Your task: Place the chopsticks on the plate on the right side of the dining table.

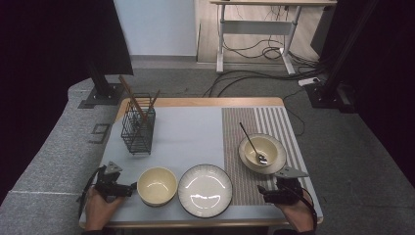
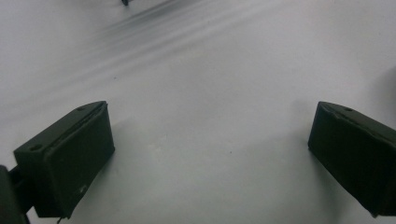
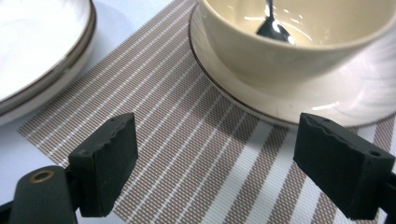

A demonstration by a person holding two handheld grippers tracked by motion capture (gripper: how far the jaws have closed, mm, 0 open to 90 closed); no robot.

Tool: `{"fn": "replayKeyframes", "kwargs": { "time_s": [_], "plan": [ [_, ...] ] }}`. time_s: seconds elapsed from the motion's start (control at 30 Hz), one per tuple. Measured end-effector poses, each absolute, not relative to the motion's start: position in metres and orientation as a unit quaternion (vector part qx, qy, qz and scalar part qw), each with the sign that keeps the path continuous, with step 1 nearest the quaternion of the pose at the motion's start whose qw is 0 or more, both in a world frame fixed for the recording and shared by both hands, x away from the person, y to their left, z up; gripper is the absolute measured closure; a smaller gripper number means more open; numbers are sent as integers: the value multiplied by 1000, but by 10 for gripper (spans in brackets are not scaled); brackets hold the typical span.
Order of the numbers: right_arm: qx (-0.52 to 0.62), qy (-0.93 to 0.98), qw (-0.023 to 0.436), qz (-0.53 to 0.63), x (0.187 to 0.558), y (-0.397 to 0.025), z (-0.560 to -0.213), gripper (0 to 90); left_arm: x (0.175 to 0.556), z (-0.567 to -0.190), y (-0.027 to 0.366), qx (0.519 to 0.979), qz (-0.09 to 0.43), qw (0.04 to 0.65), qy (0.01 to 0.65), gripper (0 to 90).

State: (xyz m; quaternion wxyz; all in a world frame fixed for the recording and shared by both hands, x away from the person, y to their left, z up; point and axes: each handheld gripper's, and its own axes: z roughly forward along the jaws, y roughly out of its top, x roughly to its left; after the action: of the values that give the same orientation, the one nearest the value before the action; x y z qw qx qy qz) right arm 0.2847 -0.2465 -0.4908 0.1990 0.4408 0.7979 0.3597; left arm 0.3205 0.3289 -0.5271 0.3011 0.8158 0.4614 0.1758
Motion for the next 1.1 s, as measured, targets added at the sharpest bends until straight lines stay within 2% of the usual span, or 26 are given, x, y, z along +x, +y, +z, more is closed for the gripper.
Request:
{"fn": "replayKeyframes", "kwargs": {
  "time_s": [0.7, 1.1],
  "plan": [
    [385, 825, 202, 360, 298, -222, -459, 124, 320, -527, 329, 816, 176, 301, 461, 1],
    [362, 833, 187, 373, 315, -209, -441, 108, 320, -527, 329, 816, 176, 302, 462, 1]
  ]
}}
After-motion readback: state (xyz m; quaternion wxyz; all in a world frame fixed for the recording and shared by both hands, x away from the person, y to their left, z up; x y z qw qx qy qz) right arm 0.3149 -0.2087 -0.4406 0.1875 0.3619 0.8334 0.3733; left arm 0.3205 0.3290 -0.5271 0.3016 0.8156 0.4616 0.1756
